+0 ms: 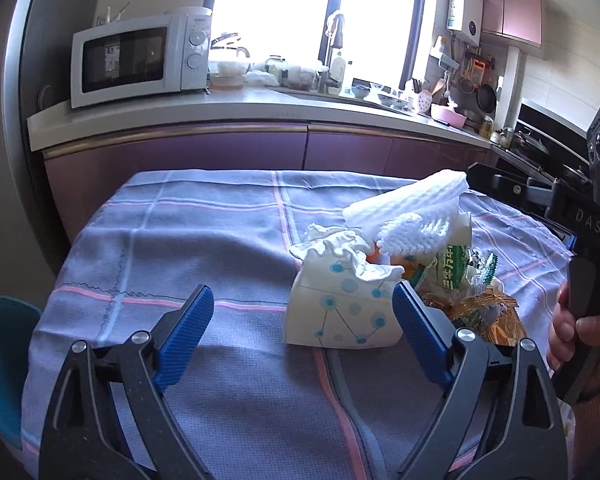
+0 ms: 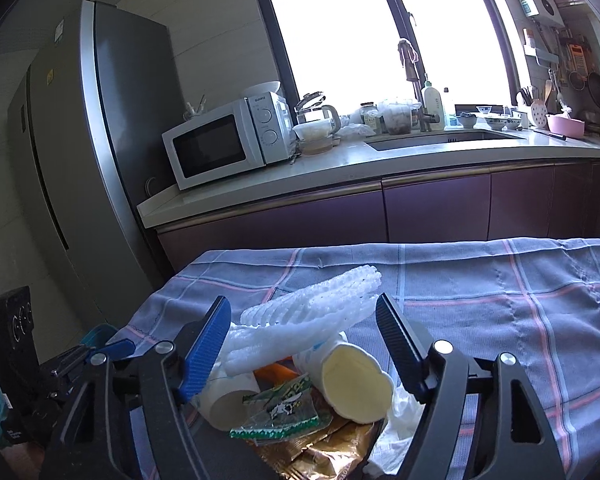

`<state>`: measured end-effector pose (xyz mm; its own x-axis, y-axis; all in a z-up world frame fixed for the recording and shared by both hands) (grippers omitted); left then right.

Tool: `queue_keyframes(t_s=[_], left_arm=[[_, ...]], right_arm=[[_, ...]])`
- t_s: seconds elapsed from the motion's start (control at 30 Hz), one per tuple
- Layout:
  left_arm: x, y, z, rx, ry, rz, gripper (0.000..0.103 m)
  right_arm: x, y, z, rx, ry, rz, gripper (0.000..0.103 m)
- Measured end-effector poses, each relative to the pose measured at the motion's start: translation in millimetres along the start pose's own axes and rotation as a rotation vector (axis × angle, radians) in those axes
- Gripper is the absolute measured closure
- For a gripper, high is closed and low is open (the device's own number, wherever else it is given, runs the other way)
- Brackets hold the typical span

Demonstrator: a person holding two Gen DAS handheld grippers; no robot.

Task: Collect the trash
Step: 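Grasp the white blue-dotted paper cup with the left gripper while the right grasps the yellow cup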

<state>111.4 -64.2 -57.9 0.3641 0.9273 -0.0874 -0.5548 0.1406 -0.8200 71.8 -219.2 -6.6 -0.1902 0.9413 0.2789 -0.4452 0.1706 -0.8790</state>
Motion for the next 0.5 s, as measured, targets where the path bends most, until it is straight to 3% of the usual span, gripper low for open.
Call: queue_keyframes(t_s=[0.17,0.4,0.47,0.5], left_arm=[[-11.9,3.3,-19.8,0.040,0.080,-0.037,0.010],[-23.3,2.1,-50.1,0.121,0.128,-0.070,0.008],[-25.2,-0.5,-56.1,0.127,0.128,-0.075,0.011],[-26.2,-1.1,-58.2,0.134,0.128,-0.076,0.018]], right_arm=[[2.2,-6.3,-17.4,0.055,-0.021,0.027,0.035],[1.1,-3.0,-31.1,0.105,-0.069,0.017,0.073],[0.5,-2.3,-30.5,0.108,-0.083,0.016,0.083],[0.3,-2.0,-30.4,0.109,-0.093,0.014,0.092]])
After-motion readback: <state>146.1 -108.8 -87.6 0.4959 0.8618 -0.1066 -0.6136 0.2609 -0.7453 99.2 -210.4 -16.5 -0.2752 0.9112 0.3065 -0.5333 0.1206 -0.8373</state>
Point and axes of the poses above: each gripper's, at about its wrist camera, not at the fingertips, and z roughly against the way its jaws point, x to its left, y to its underside, the point moved 3 cm from there along -z, roughly the way its jaws point, and after that the axes turned 5 degrees about -y, right-handed, at the moved point
